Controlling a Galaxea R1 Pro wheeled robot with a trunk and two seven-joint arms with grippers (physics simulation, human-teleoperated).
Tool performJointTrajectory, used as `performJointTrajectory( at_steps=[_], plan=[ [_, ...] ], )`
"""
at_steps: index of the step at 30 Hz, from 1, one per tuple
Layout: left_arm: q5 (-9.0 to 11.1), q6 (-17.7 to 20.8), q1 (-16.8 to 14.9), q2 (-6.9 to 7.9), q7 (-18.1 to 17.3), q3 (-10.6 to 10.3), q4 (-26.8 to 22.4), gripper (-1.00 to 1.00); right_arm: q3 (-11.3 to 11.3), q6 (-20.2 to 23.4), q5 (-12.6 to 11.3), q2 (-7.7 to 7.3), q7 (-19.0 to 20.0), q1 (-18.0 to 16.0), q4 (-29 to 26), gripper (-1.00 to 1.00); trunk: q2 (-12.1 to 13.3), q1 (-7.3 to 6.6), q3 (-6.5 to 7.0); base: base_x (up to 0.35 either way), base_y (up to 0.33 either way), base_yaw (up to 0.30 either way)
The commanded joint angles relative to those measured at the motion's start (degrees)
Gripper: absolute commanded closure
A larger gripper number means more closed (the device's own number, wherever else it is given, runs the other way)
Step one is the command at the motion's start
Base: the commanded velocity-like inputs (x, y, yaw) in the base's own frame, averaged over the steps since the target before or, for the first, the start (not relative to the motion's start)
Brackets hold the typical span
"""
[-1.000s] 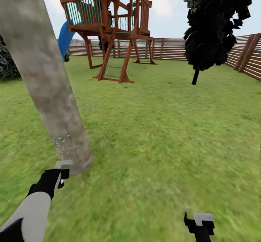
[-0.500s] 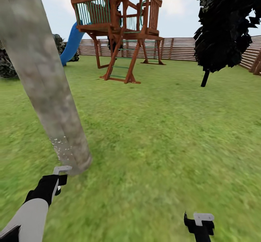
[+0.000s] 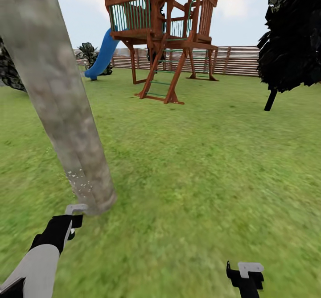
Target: In the garden, pick up the pesticide atomizer on the floor and spray pesticide onto both trees until each tree trunk is fully covered.
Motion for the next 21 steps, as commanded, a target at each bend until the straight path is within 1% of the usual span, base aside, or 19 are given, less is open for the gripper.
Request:
performJointTrajectory(
  at_steps=[1,4,10,14,16,21],
  plan=[
    [0.0,0.0,0.0,-0.02,0.0,0.0,0.0,1.0,0.0,0.0,0.0,0.0,0.0,0.0,0.0,-1.0,0.0,0.01,0.0,-0.009,-0.025,0.275],
    [0.0,-0.1,0.0,-0.18,0.0,0.1,-0.1,1.0,0.0,0.0,0.0,0.0,0.0,0.0,0.0,-1.0,0.0,0.01,0.0,-0.002,-0.103,0.123],
    [0.0,-0.1,0.0,-0.34,0.0,0.3,-0.2,1.0,0.0,-0.1,0.0,0.0,0.0,0.0,0.0,-1.0,0.0,0.01,0.0,0.0,-0.264,0.021],
    [0.0,-0.1,0.0,-0.36,0.0,0.4,-0.2,1.0,0.0,-0.1,0.0,0.0,0.0,0.0,0.0,-1.0,0.0,0.01,0.0,0.001,-0.272,0.25],
    [0.0,-0.1,0.0,-0.41,0.0,0.3,-0.2,1.0,0.0,-0.1,0.0,0.0,0.0,0.0,0.0,-1.0,0.0,0.01,0.0,0.137,-0.252,0.191],
    [0.0,-0.1,0.0,-0.47,0.0,0.3,-0.1,1.0,0.0,-0.1,0.0,-0.09,0.1,0.0,0.0,-1.0,0.0,0.01,0.0,0.226,-0.205,0.013]
  ],
)
